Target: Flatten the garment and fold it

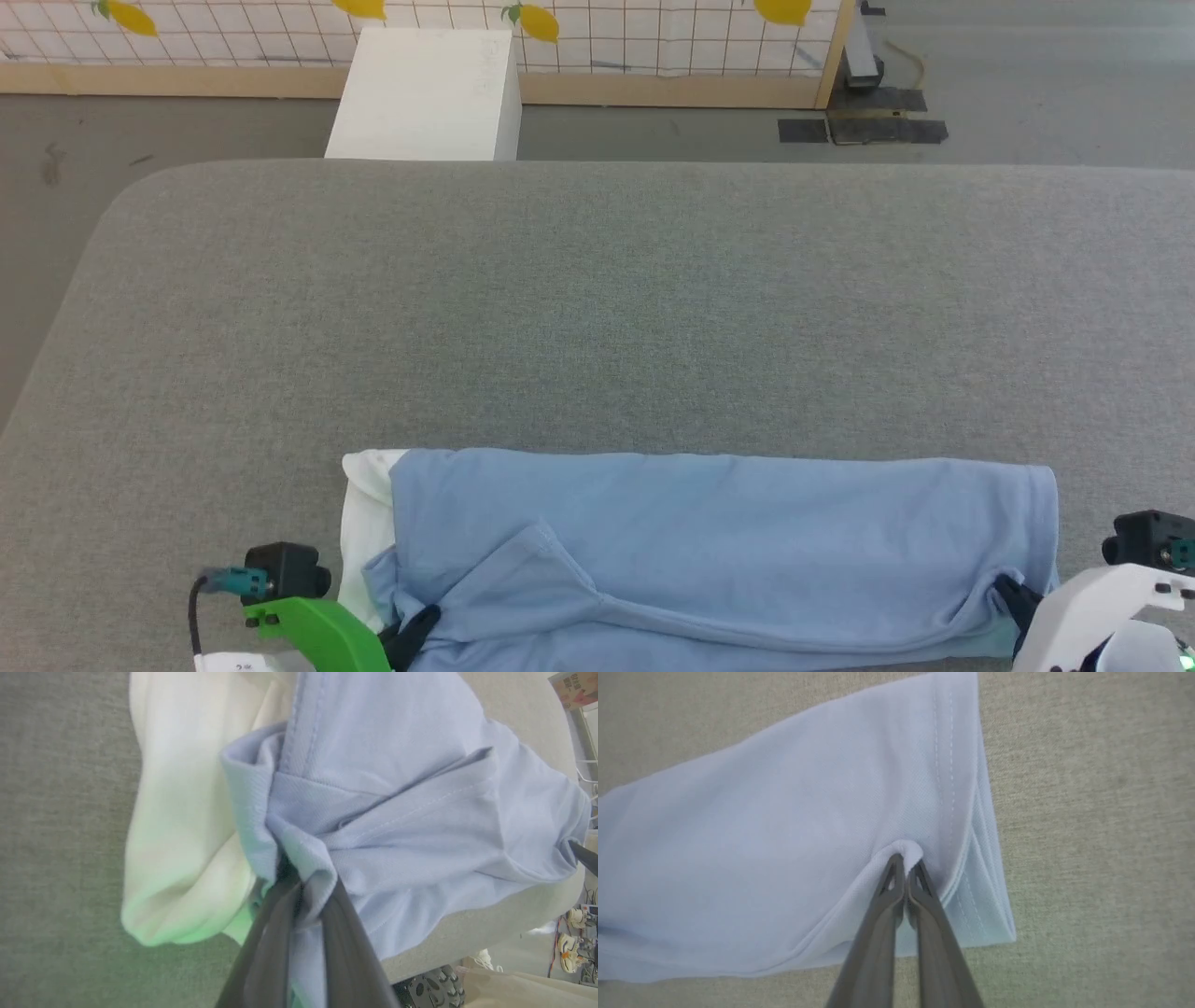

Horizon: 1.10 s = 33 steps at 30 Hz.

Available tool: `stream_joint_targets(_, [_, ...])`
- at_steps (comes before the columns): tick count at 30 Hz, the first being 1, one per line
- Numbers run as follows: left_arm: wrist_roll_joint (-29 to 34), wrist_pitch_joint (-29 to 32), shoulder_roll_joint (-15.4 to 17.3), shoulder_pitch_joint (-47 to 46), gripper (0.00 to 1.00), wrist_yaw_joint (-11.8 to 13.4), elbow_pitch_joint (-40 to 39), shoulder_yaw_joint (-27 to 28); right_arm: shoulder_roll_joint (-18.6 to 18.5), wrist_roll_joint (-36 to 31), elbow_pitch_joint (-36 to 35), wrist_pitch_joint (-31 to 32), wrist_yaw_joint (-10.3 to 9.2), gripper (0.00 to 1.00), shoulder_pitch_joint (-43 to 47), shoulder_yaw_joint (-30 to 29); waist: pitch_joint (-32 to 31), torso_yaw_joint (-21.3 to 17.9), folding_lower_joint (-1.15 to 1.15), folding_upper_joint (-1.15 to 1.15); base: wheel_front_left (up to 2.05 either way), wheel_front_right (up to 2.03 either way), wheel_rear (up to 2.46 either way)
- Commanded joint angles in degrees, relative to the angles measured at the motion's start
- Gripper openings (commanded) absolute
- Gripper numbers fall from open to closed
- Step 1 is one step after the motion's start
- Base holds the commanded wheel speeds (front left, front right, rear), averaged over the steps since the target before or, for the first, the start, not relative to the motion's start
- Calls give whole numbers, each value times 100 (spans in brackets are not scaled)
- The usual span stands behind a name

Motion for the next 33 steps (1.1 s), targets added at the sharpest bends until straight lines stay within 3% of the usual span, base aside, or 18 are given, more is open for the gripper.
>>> stream_joint_targets(1, [74, 2, -41, -134, 16, -43, 97, -25, 5, -35, 56, -67, -9, 82, -125, 20, 20, -9, 1, 0, 0, 0, 0])
stream_joint_targets(2, [86, -14, -62, -181, 22, -60, 164, -34, 4, -41, 96, -89, -9, 100, -159, 23, 30, -13, 1, 0, 0, 0, 0])
stream_joint_targets(3, [93, -23, -72, -209, 39, -70, 199, -40, 5, -40, 116, -85, -9, 100, -180, 19, 37, -14, 1, 0, 0, 0, 0])
stream_joint_targets(4, [98, -43, -81, -240, 74, -84, 211, -37, 6, -18, 128, -66, -9, 100, -201, 13, 44, -14, 1, 0, 0, 0, 0])
stream_joint_targets(5, [107, -74, -82, -261, 100, -94, 205, -25, 8, 16, 125, -50, -9, 100, -216, 7, 48, -13, 1, 0, 0, 0, 0])
stream_joint_targets(8, [77, -223, -104, -281, 100, -135, 92, 62, 11, 155, -6, 62, -9, 100, -226, -29, 40, -1, 1, 0, 0, 0, 0])
stream_joint_targets(13, [153, -598, 37, -100, 100, -66, -626, 326, 18, 550, -849, 409, -9, 100, -57, -246, -43, 13, 1, 0, 0, 0, 0])
stream_joint_targets(19, [861, -2060, 8, 199, 100, 299, -1491, 940, 34, 422, -1679, -152, -9, 100, 53, -482, -103, -12, 1, 0, 0, 0, 0])
stream_joint_targets(23, [1538, -3186, -191, 469, 100, 591, -1790, 1244, 42, 107, -1725, -705, -9, 100, 71, -417, -126, -57, 1, 0, 0, 0, 0])
stream_joint_targets(27, [2503, -3444, -527, 724, 100, 771, -2030, 1447, 47, -183, -1544, -1165, -9, 100, 116, -358, -139, -49, 1, 0, 0, 0, 0])
stream_joint_targets(29, [2907, -3450, -849, 839, 100, 749, -2143, 1585, 50, -284, -1406, -1314, -9, 100, 151, -363, -134, -27, 1, 0, 0, 0, 0])
stream_joint_targets(33, [3279, -3453, -1344, 1053, 100, 445, -2093, 1692, 54, -357, -1056, -1338, -9, 100, 228, -501, -110, 64, 1, 0, 0, 0, 0])
